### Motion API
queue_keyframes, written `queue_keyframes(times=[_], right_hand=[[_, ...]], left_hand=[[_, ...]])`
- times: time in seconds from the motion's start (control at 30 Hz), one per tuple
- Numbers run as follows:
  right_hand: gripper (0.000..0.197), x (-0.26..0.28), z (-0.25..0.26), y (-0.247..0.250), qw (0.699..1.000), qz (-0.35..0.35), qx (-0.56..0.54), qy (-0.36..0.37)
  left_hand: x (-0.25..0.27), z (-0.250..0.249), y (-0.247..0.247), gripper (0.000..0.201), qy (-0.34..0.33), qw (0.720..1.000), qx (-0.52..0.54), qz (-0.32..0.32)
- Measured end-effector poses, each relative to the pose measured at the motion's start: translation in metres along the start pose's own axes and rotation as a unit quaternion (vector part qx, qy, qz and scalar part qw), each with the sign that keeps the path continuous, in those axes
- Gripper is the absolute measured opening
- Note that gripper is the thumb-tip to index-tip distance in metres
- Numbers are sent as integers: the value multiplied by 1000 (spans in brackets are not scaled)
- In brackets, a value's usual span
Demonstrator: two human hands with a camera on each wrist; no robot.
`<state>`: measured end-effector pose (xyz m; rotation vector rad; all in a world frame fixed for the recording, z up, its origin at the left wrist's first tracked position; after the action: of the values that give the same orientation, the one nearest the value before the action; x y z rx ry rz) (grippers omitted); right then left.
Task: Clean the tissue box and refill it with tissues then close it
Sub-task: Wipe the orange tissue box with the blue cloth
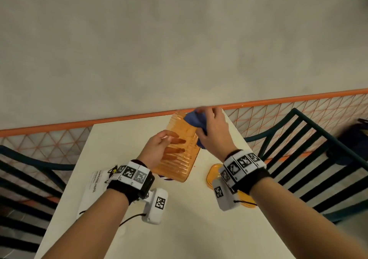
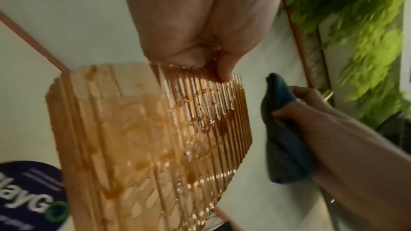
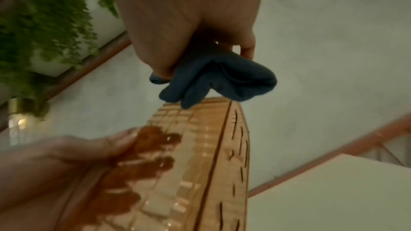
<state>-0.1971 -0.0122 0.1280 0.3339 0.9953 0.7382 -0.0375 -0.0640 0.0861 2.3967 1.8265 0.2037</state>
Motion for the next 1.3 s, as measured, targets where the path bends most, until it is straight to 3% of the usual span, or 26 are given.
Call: queue_keyframes(times=[0.17,0.4,0.43,0.57,0.7,0.8,0.87,1.0,1.07,1.13,1.2,1.3], right_hand=[[54,-13,36,-15,991,-2,37,130],[59,38,47,-33,950,66,81,295],[60,29,47,-31,950,64,74,296],[53,-10,59,-20,980,53,26,187],[68,43,64,-24,951,18,81,298],[91,86,51,-29,919,94,103,369],[93,75,45,-21,907,101,124,390],[69,22,51,1,965,29,69,251],[65,25,53,3,969,4,77,237],[82,57,51,-3,952,10,109,287],[103,104,42,-14,933,65,134,329],[112,151,21,-23,900,137,168,379]], left_hand=[[17,-33,1,28,-19,991,123,-46],[33,-20,14,27,21,972,195,-128],[36,-20,15,25,23,970,205,-129],[40,-27,16,24,-3,964,229,-132],[39,-28,23,27,-5,960,240,-141],[41,-21,27,29,5,955,258,-146],[43,-20,25,29,4,952,273,-138],[51,-23,11,28,6,957,274,-98],[57,-20,5,28,17,959,268,-90],[58,-13,3,27,31,958,270,-95],[58,-7,4,29,35,953,282,-106],[61,-1,4,29,35,952,289,-95]])
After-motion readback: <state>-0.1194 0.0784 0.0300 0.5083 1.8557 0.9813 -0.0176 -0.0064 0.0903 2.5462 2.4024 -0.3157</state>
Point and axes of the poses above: each hand's wrist, its own x-axis away from the middle knuckle, its own y-axis out of the back of the hand, z = x × y, the point moved 4 cm from there along -x, towards the middle knuckle, and after that the axes turned 14 degrees about -z, right-handed, at the moved point
